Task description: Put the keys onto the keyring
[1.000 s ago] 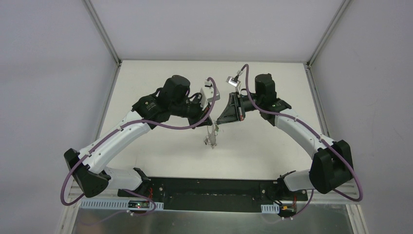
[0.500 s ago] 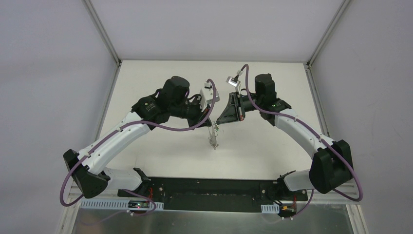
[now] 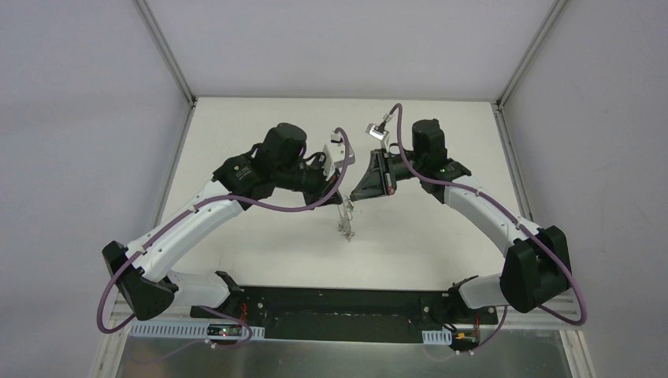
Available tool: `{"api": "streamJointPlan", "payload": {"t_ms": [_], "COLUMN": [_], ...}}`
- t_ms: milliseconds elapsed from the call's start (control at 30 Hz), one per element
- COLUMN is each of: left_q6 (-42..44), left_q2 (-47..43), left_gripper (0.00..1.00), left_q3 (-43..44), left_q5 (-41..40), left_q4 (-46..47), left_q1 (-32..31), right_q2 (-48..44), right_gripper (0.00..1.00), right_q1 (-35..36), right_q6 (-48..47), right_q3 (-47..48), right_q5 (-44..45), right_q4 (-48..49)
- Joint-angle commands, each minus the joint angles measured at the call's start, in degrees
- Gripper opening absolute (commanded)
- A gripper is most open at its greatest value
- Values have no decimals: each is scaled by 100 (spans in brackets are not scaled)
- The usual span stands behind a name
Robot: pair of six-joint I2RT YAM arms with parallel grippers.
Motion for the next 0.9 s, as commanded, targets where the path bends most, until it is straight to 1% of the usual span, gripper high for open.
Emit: {"api": "streamJointPlan", "payload": {"t_ms": [0,667,867], "left_q6": [57,191,195], "left_q2": [-139,-305,-298], "left_gripper": [0,0,0], "left_q3": [20,-94,-77], "left_q5": [246,289,275], "left_q4": [234,297,321], "left_q1": [-60,-64,-66], "right_q2": [8,32,-25], "right_gripper": [0,0,2], "right_q1": [34,29,26], "right_q6": [-30,-187,-227], "right_q3": [257,82,-1], "right_q5": [-52,77,110], "right_q4": [98,22,24]}}
